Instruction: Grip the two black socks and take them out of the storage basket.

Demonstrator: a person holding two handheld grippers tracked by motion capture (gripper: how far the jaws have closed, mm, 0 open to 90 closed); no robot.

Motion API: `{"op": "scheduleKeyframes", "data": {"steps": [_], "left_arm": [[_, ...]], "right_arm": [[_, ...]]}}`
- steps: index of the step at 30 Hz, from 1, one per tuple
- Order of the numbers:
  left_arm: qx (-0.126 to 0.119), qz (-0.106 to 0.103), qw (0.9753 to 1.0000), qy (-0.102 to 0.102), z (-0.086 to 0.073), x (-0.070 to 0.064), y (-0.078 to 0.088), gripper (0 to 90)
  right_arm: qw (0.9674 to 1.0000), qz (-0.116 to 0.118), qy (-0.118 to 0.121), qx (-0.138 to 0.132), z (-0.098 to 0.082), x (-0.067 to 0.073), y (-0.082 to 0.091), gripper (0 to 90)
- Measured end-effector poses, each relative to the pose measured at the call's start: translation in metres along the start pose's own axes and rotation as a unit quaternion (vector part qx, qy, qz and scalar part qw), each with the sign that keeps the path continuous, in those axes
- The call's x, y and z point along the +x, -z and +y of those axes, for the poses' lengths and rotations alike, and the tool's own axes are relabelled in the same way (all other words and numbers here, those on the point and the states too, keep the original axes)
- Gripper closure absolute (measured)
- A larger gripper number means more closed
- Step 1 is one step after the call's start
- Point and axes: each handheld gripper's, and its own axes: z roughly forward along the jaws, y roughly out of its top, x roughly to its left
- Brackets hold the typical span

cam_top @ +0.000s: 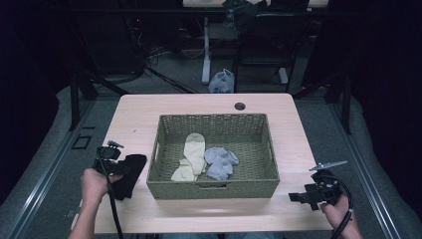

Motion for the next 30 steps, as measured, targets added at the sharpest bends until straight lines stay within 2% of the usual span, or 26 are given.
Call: {"op": "scheduleKeyframes", "data": {"steps": [2, 4, 6, 9, 12, 17, 21, 27, 30], "left_arm": [[0.008, -0.003, 0.9999, 0.007, 0.001, 0.001, -0.004, 68.9], [0.016, -0.011, 0.9997, 0.012, 0.001, 0.002, -0.004, 50.2], [0.014, -0.007, 0.9996, 0.022, 0.001, 0.002, 0.002, 34.7], [-0.006, 0.001, 0.9997, 0.024, -0.002, 0.000, 0.020, 17.5], [-0.030, -0.001, 0.9993, 0.020, -0.008, -0.005, 0.039, 14.6], [-0.053, 0.005, 0.9986, 0.009, -0.021, -0.016, 0.058, 10.0], [-0.064, 0.011, 0.9979, 0.005, -0.031, -0.023, 0.064, 7.8], [-0.063, 0.017, 0.9979, -0.001, -0.051, -0.034, 0.067, 4.8], [-0.058, 0.014, 0.9982, 0.002, -0.062, -0.037, 0.064, 3.2]], "right_arm": [[1.0000, 0.000, -0.001, 0.000, 0.000, 0.000, 0.000, 16.6], [1.0000, 0.000, 0.000, -0.001, 0.000, 0.000, 0.000, 16.6], [1.0000, -0.001, -0.002, -0.003, 0.000, 0.000, 0.000, 16.6], [1.0000, -0.001, -0.004, -0.003, 0.000, 0.000, 0.000, 16.5], [1.0000, 0.001, 0.001, -0.002, 0.000, 0.000, 0.000, 16.6], [1.0000, 0.001, 0.002, -0.003, 0.000, 0.001, 0.000, 16.5], [1.0000, 0.001, 0.002, -0.001, 0.000, 0.001, 0.000, 16.5], [1.0000, 0.001, 0.003, -0.002, 0.000, 0.001, 0.000, 16.5], [1.0000, 0.001, 0.002, -0.001, 0.000, 0.001, 0.000, 16.5]]}}
